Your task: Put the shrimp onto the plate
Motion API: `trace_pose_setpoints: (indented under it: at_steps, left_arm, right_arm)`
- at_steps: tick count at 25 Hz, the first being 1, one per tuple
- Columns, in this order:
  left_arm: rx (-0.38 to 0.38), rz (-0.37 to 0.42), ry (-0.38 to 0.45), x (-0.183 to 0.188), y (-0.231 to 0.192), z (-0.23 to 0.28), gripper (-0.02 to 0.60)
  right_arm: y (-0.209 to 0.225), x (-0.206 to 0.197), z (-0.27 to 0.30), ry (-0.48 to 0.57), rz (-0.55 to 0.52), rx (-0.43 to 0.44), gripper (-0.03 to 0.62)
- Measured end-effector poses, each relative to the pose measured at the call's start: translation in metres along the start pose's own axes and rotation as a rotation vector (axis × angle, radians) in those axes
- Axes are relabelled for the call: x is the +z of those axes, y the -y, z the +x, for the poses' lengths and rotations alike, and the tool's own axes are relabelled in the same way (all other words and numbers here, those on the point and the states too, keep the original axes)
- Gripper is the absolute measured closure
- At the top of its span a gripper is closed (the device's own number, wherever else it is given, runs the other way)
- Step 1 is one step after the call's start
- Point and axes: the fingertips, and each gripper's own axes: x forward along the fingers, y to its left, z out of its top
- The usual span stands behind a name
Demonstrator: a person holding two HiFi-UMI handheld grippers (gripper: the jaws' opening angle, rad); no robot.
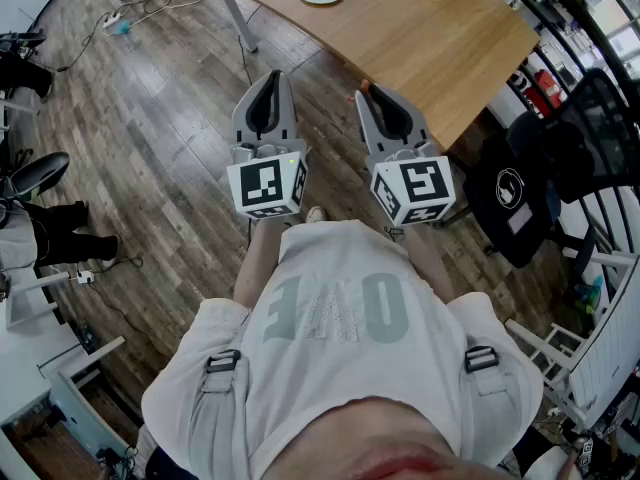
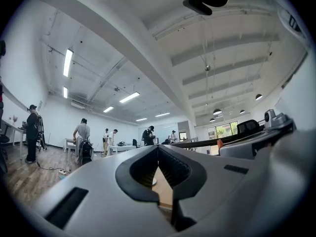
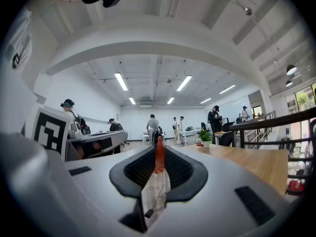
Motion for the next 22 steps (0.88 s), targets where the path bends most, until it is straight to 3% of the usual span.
trace_pose_setpoints:
  at_steps: [11,17,22]
  left_arm:
    - [-0.007,-0.009,-0.001,-0.002,-0.012,-0.009,0.571]
    - [-0.011,-0.01,0.009,0.002,-0.023,-0.01,0.572]
    - [-0.013,0.023,0.021,0.004,-0.043,-0.022,0.571]
  right_arm:
    - [-0.013,-0.007,0.004,-0.017,0.005,-0.007,0.53]
    - [-0.024,-0.002,0.011,-0.01,-0.059,0.008,0.529]
    - [-0.036,-0.01,0.025,-0.027,-0.049,0.008,0.53]
